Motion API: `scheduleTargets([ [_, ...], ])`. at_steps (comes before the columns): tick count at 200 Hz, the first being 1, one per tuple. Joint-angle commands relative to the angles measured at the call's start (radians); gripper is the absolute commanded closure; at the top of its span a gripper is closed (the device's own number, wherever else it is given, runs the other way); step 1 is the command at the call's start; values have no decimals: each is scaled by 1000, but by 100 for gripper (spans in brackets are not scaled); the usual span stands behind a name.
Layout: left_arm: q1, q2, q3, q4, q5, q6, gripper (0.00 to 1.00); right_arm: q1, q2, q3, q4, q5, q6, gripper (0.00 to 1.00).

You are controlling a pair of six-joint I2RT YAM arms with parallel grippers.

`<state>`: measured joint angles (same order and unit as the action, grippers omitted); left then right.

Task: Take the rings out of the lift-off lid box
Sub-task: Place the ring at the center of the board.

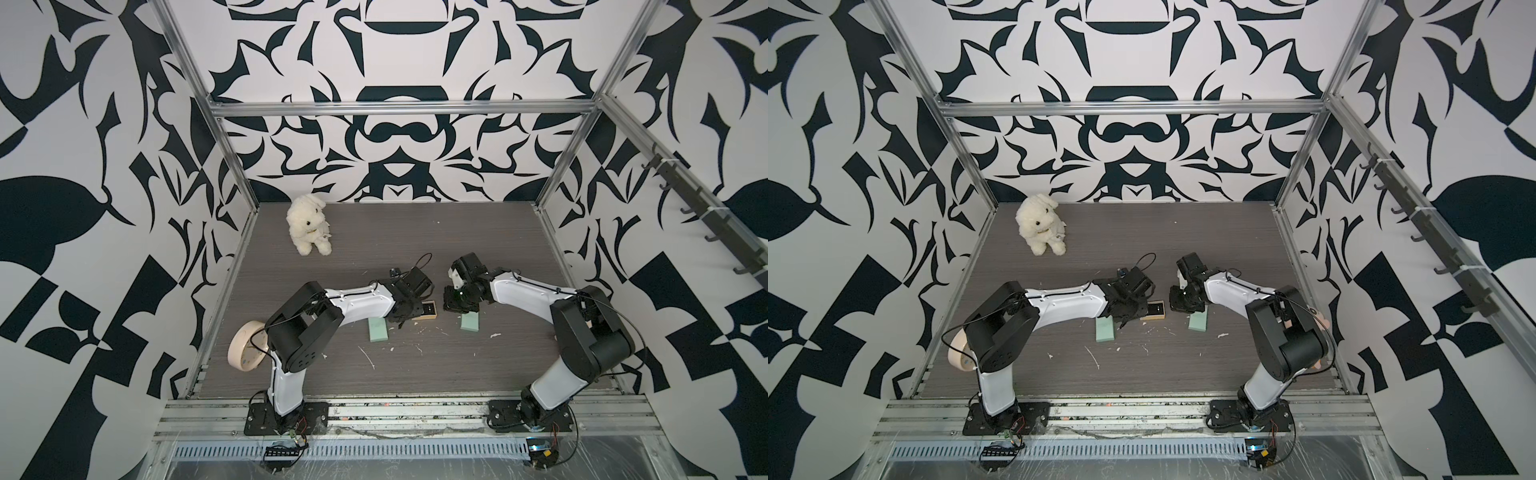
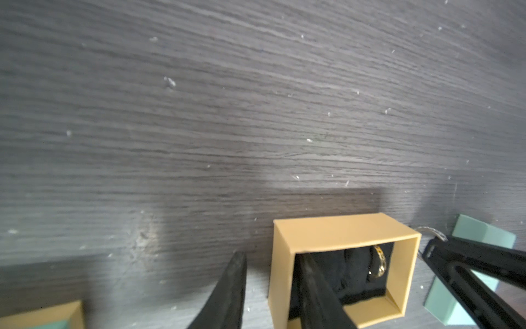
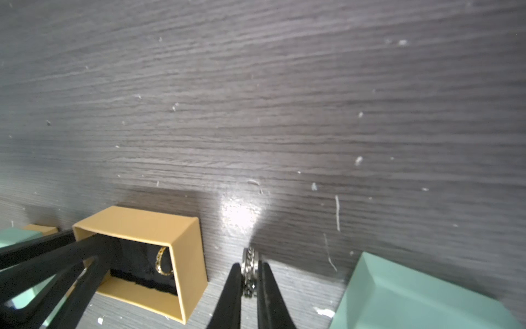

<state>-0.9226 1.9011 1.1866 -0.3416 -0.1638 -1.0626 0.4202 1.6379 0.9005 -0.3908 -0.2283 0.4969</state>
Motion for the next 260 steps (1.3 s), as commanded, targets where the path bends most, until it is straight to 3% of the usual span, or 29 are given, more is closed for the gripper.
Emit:
scheduleTargets([
  [1, -1, 6, -25, -92, -4, -4, 65, -6, -7, -7, 4, 10, 4, 80],
  [65, -1, 10, -26, -90, 1, -5, 65, -10, -34, -9, -9, 26, 6, 74],
  [260, -1, 12, -28, -84, -1, -7, 65, 14, -50, 11, 1, -45, 44, 76],
])
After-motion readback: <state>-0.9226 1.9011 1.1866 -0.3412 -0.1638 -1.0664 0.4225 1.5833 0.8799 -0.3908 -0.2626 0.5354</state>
